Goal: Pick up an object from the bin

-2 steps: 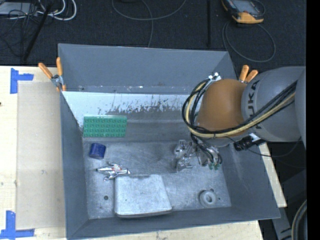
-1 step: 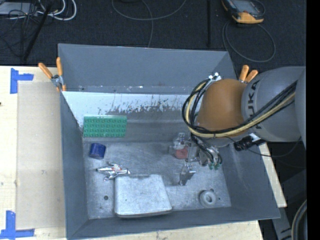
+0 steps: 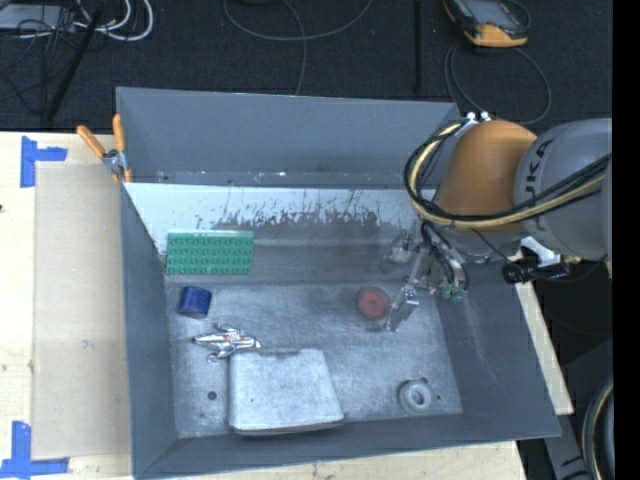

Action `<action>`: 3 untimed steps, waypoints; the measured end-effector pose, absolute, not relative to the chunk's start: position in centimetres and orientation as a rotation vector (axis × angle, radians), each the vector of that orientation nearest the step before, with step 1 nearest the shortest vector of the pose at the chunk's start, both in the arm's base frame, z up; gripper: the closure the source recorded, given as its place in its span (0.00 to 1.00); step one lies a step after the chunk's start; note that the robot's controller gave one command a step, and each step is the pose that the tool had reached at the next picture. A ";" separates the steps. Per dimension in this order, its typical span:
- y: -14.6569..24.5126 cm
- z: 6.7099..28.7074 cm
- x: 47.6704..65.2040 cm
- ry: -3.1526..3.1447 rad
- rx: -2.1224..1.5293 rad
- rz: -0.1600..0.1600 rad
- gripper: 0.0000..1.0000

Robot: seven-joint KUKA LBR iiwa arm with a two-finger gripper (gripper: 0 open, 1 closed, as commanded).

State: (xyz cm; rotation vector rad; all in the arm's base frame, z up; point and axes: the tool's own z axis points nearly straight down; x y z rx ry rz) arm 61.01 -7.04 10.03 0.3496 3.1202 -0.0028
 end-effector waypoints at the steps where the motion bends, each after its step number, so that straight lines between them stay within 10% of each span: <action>1: -5.0 7.3 61.0 3.091 0.531 -0.003 0.00; 2: -4.9 7.5 61.3 3.084 0.527 0.001 1.00; 3: -5.4 20.9 61.1 3.104 0.421 0.000 1.00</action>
Offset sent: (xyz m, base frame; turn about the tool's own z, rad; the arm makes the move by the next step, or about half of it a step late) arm -0.0018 0.0218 -0.0303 0.1165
